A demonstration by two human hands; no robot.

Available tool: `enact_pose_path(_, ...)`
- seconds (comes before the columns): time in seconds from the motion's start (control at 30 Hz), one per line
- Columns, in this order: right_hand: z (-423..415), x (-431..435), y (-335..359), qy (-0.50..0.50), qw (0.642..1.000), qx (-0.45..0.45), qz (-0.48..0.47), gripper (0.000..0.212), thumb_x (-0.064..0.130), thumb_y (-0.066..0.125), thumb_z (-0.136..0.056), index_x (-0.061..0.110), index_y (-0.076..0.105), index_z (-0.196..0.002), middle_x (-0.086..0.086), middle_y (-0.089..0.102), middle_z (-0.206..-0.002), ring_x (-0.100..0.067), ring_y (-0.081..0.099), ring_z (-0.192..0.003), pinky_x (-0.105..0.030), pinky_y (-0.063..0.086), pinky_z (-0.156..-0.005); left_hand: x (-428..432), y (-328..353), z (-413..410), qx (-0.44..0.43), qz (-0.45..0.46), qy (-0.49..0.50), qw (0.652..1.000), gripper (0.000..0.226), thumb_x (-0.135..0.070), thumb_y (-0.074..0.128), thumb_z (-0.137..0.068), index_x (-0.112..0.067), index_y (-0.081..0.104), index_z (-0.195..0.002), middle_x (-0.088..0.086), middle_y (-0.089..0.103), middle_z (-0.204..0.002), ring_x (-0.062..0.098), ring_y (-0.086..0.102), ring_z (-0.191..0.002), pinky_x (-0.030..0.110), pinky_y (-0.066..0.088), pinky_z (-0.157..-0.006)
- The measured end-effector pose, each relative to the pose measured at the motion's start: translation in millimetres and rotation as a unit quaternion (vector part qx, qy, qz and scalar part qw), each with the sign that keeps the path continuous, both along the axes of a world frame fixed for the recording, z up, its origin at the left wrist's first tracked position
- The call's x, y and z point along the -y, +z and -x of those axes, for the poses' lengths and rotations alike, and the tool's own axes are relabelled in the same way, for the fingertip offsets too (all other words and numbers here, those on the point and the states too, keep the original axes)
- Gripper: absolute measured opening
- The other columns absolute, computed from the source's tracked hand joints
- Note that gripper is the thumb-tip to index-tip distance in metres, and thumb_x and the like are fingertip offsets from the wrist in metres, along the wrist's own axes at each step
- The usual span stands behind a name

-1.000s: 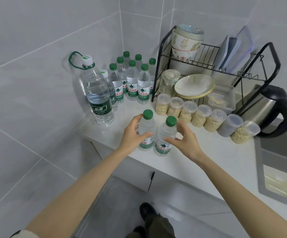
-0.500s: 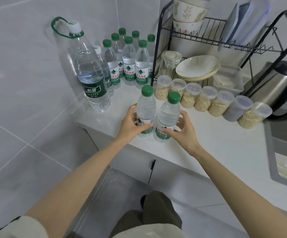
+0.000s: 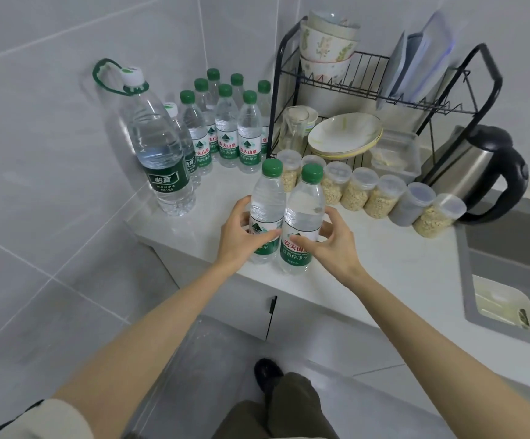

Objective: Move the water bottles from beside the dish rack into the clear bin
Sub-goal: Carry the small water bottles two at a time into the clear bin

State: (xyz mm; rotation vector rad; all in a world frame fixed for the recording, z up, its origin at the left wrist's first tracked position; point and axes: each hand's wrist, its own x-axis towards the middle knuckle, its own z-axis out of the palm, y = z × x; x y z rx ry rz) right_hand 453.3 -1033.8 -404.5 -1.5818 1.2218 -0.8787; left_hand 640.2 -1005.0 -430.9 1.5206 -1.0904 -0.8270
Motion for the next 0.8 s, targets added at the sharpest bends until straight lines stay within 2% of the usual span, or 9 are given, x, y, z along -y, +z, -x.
enact_pose_path(0.1, 13.2, -6.1, 29.1, -0.014, 1.000, 0.002, 0.000, 0.069, 0.021, 0.086, -0.068, 0.026, 0.048, -0.125, 0.014, 0.070, -0.094, -0.008, 0.067, -0.098, -0.029, 0.055, -0.081, -3.5, 28.6, 10.6, 0.003, 0.004, -0.016, 1.000, 0.073, -0.016, 0.088, -0.061, -0.031, 0.050, -0.122, -0.015, 0.066, -0.100, -0.009, 0.063, -0.090, 0.008, 0.048, -0.074)
enact_pose_path(0.2, 31.4, -10.3, 52.8, -0.025, 1.000, 0.013, 0.001, 0.069, 0.018, 0.086, -0.068, 0.026, 0.047, -0.124, 0.010, 0.073, -0.096, -0.009, 0.069, -0.095, -0.035, 0.057, -0.083, -3.6, 54.4, 25.2, 0.011, 0.013, -0.031, 0.999, 0.070, -0.018, 0.089, -0.060, -0.036, 0.051, -0.116, -0.014, 0.069, -0.098, -0.003, 0.064, -0.091, 0.014, 0.051, -0.077)
enact_pose_path(0.33, 66.5, -19.3, 80.2, -0.048, 0.998, 0.035, 0.007, 0.065, 0.015, 0.087, -0.068, 0.022, 0.048, -0.120, 0.005, 0.075, -0.098, -0.013, 0.070, -0.095, -0.039, 0.057, -0.085, -0.6, 87.2, 55.9, 0.022, 0.028, -0.068, 0.997, 0.065, -0.018, 0.090, -0.060, -0.041, 0.051, -0.106, -0.018, 0.068, -0.098, -0.009, 0.063, -0.087, 0.009, 0.049, -0.072)
enact_pose_path(0.43, 101.3, -30.7, 99.2, -0.077, 0.995, 0.060, 0.021, 0.064, 0.009, 0.085, -0.069, 0.017, 0.049, -0.121, 0.002, 0.075, -0.099, -0.014, 0.071, -0.094, -0.033, 0.058, -0.081, 0.7, 108.5, 90.1, 0.027, 0.048, -0.108, 0.993, 0.059, -0.017, 0.090, -0.060, -0.039, 0.054, -0.101, -0.019, 0.067, -0.098, -0.012, 0.062, -0.085, 0.005, 0.046, -0.069)
enact_pose_path(0.57, 161.6, -57.2, 122.9, -0.126, 0.988, 0.084, 0.041, 0.061, 0.005, 0.083, -0.071, 0.016, 0.051, -0.122, 0.003, 0.075, -0.100, -0.009, 0.072, -0.091, -0.021, 0.057, -0.074, -1.7, 131.9, 149.4, 0.025, 0.074, -0.177, 0.981, 0.060, -0.014, 0.089, -0.062, -0.034, 0.054, -0.107, -0.025, 0.064, -0.098, -0.017, 0.060, -0.086, 0.004, 0.045, -0.069)
enact_pose_path(0.67, 211.8, -81.9, 134.8, -0.163, 0.981, 0.078, 0.064, 0.061, 0.008, 0.084, -0.069, 0.017, 0.053, -0.121, 0.003, 0.075, -0.101, -0.013, 0.072, -0.092, -0.030, 0.058, -0.078, -8.3, 147.4, 198.7, 0.031, 0.085, -0.230, 0.969, 0.069, -0.019, 0.089, -0.062, -0.029, 0.052, -0.120, -0.028, 0.060, -0.099, -0.021, 0.058, -0.085, 0.002, 0.045, -0.071)
enact_pose_path(0.73, 253.9, -106.6, 143.9, -0.196, 0.975, 0.073, 0.076, 0.062, 0.011, 0.085, -0.069, 0.018, 0.053, -0.122, 0.004, 0.074, -0.103, -0.013, 0.072, -0.093, -0.032, 0.059, -0.079, -18.0, 157.6, 242.2, 0.041, 0.100, -0.270, 0.957, 0.070, -0.021, 0.088, -0.063, -0.030, 0.050, -0.121, -0.026, 0.061, -0.100, -0.018, 0.059, -0.089, 0.006, 0.049, -0.075)
enact_pose_path(0.8, 292.7, -132.3, 153.0, -0.227, 0.968, 0.067, 0.085, 0.062, 0.012, 0.085, -0.069, 0.019, 0.053, -0.121, 0.008, 0.074, -0.100, -0.012, 0.072, -0.092, -0.029, 0.059, -0.076, -29.2, 165.6, 284.7, 0.043, 0.106, -0.308, 0.945, 0.074, -0.027, 0.089, -0.062, -0.032, 0.048, -0.124, -0.021, 0.063, -0.104, -0.006, 0.062, -0.098, 0.017, 0.053, -0.082)
